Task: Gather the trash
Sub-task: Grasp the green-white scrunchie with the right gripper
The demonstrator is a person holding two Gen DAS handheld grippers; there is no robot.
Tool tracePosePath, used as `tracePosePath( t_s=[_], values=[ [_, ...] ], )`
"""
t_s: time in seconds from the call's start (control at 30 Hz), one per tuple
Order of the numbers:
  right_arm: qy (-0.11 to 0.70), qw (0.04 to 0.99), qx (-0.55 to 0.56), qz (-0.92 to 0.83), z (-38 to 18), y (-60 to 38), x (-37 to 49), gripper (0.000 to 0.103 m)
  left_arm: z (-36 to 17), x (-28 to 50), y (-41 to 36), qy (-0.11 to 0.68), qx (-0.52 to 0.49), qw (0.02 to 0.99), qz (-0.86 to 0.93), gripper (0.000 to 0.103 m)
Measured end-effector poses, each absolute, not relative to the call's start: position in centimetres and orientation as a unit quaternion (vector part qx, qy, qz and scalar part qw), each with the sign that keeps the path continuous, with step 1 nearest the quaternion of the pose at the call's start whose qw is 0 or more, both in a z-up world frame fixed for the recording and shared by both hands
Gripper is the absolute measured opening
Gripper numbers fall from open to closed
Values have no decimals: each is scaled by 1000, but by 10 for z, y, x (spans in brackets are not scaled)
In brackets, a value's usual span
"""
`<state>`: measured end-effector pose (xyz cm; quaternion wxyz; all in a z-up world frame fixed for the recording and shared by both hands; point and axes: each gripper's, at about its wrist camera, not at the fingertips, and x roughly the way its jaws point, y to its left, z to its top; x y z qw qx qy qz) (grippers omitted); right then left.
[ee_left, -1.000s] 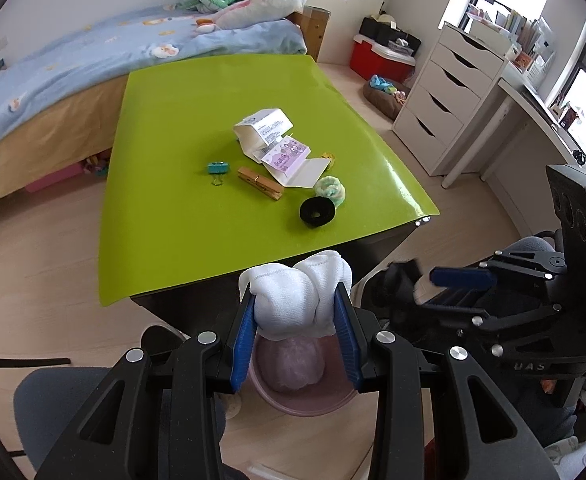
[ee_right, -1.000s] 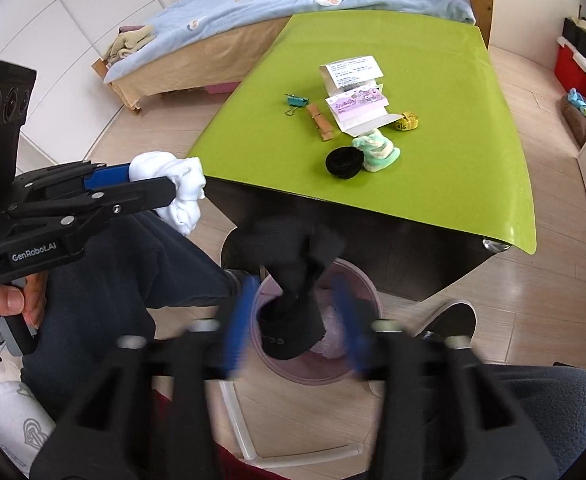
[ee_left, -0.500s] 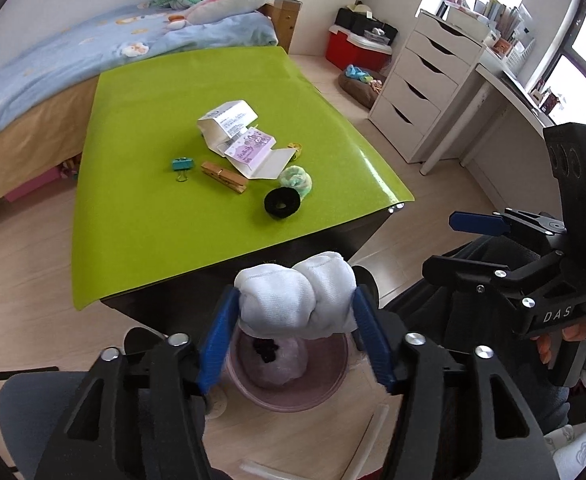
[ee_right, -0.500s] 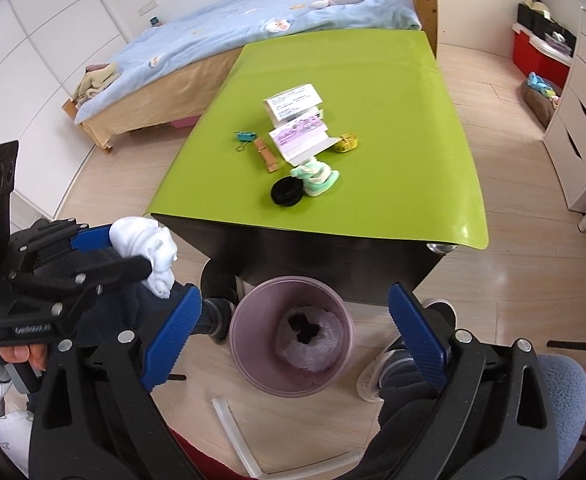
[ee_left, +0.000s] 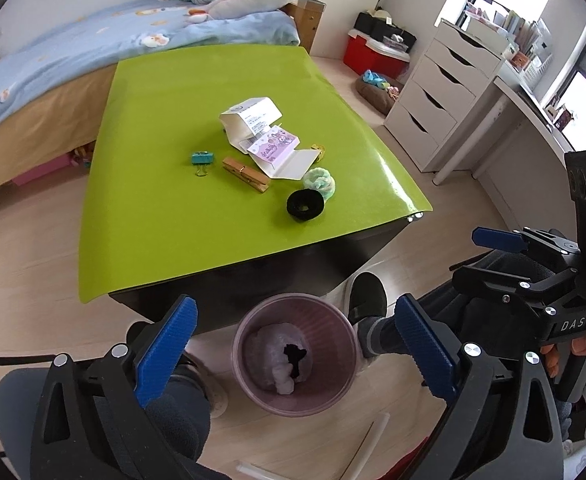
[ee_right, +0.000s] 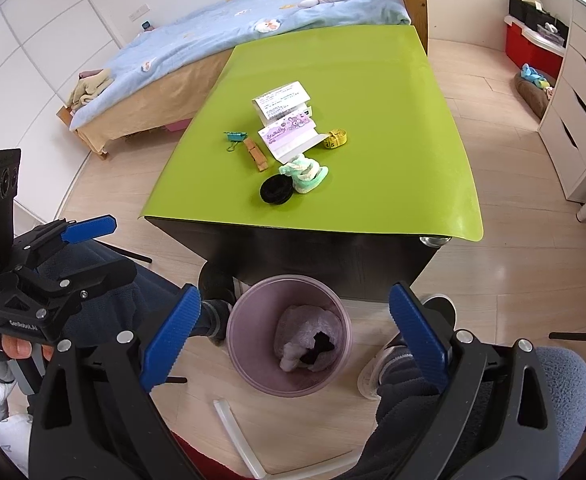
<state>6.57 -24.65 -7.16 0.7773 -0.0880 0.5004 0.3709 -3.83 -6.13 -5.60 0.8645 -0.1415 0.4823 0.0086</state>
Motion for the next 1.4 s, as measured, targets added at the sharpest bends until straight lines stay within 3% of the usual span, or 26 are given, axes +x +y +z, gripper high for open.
tracePosePath(
  t_s=[0.47, 0.83, 1.33, 1.4],
  values=[
    [502, 780, -81, 366, -69, -241, 72, 94, -55, -36, -58, 478, -151, 865, 12, 95],
    [516, 772, -65, 366, -55, -194, 128, 94, -50, -31, -53, 469, -149, 870, 16, 95],
    [632, 710, -21, 310, -125, -141, 203, 95, -44, -34, -47, 462, -152, 874, 23, 95],
    [641, 705, -22, 302, -133, -139, 205, 91, -44, -34, -47, 462, -152, 874, 22, 95]
  ],
)
